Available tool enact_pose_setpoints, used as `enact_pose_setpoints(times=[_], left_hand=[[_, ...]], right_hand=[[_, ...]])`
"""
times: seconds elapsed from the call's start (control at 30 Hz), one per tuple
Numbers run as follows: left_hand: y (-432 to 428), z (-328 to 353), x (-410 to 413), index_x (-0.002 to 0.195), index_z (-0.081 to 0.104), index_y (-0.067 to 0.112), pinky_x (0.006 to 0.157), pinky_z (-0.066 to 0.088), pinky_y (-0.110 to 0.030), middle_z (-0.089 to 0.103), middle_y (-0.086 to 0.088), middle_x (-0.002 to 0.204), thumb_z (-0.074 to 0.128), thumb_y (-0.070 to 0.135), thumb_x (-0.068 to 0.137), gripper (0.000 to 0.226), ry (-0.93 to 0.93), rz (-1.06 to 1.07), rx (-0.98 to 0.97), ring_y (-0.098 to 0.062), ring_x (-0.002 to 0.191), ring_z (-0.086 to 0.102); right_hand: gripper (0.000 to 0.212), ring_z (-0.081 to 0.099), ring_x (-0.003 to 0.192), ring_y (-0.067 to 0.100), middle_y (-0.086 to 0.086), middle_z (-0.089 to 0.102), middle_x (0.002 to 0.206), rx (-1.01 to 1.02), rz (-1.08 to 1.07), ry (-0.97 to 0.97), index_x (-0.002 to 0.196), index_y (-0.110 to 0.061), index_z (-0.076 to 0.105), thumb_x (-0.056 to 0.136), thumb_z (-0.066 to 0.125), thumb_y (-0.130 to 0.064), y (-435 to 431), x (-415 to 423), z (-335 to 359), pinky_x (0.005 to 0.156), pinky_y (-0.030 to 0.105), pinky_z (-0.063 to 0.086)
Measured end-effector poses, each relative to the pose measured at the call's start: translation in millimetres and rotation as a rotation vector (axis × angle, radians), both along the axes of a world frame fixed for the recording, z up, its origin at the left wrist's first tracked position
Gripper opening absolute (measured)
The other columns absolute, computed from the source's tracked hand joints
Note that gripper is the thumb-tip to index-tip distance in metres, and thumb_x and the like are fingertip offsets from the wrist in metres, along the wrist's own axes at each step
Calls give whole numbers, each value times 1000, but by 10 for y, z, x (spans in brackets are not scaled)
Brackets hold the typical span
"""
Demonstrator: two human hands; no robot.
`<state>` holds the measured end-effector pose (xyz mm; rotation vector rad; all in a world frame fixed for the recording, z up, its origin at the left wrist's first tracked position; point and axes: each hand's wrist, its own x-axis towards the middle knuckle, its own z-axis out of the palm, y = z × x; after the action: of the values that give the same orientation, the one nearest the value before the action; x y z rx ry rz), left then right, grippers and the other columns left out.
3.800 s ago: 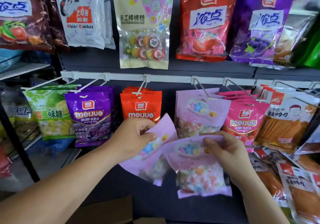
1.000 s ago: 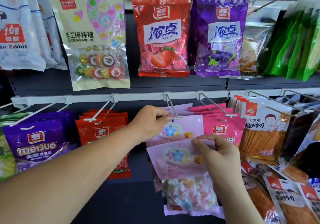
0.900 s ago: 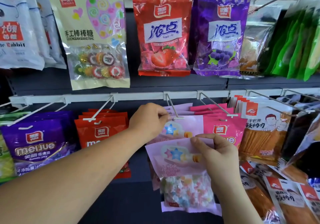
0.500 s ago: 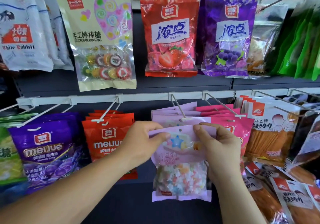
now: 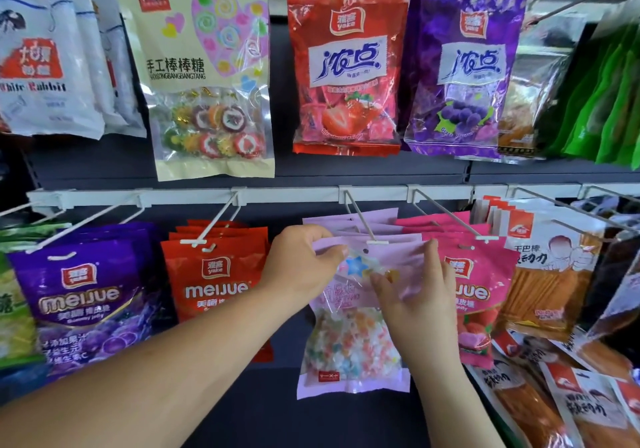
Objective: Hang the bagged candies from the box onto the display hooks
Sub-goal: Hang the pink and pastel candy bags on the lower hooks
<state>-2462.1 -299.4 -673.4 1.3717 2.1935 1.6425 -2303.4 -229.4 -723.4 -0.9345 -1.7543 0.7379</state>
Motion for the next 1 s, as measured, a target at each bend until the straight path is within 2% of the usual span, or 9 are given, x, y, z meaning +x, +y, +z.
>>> enact_pose_setpoints(times=[0.1,0.2,0.27,0.37,0.47,0.57,0.73,0.9,1.0], left_hand=[[-6,0,79,65,69,10,53,39,-28,61,-12,60,79,30,82,28,-11,-43,22,-14,52,44],[-24,38,122,64,71,13,50,36,-22,58,7,54,81,34,84,31,-47,-44,102,-10,51,44],[-39,46,104,63,70,15,48,35,-20,59,11,52,80,33,85,30,-67,-44,110,-9,49,43],[-27,10,67,54,63,15,47,33,-19,49,12,44,80,32,84,39,-42,-8,77,-7,45,39],[42,-35,1,55,56,14,51,35,-29,41,7,45,80,38,82,44,3,49,39,-12,48,37],[90,-37,-69,64,62,13,54,41,-35,49,0,54,80,50,77,43,82,124,-8,-17,54,43],[-156,-133,-141,89,63,24,59,49,-32,64,9,69,82,33,80,23,134,127,-50,-9,62,60],[-548,-600,-199,105,73,20,87,57,-29,74,10,100,78,30,86,22,-1,5,-210,-7,96,70],[-624,-847,-152,108,76,21,88,57,-30,76,8,101,72,31,92,19,-35,-11,-229,-5,93,68]], right_hand=[[98,45,132,24,8,40,142,23,-61,39,163,-20,18,87,76,-45,15,40,1,98,36,43],[85,49,106,-8,0,44,128,1,-22,165,162,-25,25,92,70,-40,15,61,60,90,24,39],[83,52,100,0,-4,43,126,43,18,182,162,-30,21,95,68,-37,7,31,52,88,27,44],[76,49,125,19,-2,38,146,80,97,128,160,-41,22,97,65,-34,40,-11,-18,97,31,45],[60,20,154,26,11,21,165,140,126,29,147,-46,42,96,69,-30,84,-74,-120,120,48,30],[64,14,154,45,26,14,166,305,10,-68,144,-28,58,84,82,-32,96,-137,-246,118,58,26],[65,15,155,43,19,22,167,568,-17,-260,145,-27,57,84,74,-37,-137,-167,-530,116,63,34],[83,7,158,39,15,15,170,519,93,-337,155,-30,42,81,79,-39,-66,-204,-781,120,61,28],[83,5,158,39,12,12,171,493,146,-266,156,-30,41,83,81,-28,-9,-227,-782,118,64,30]])
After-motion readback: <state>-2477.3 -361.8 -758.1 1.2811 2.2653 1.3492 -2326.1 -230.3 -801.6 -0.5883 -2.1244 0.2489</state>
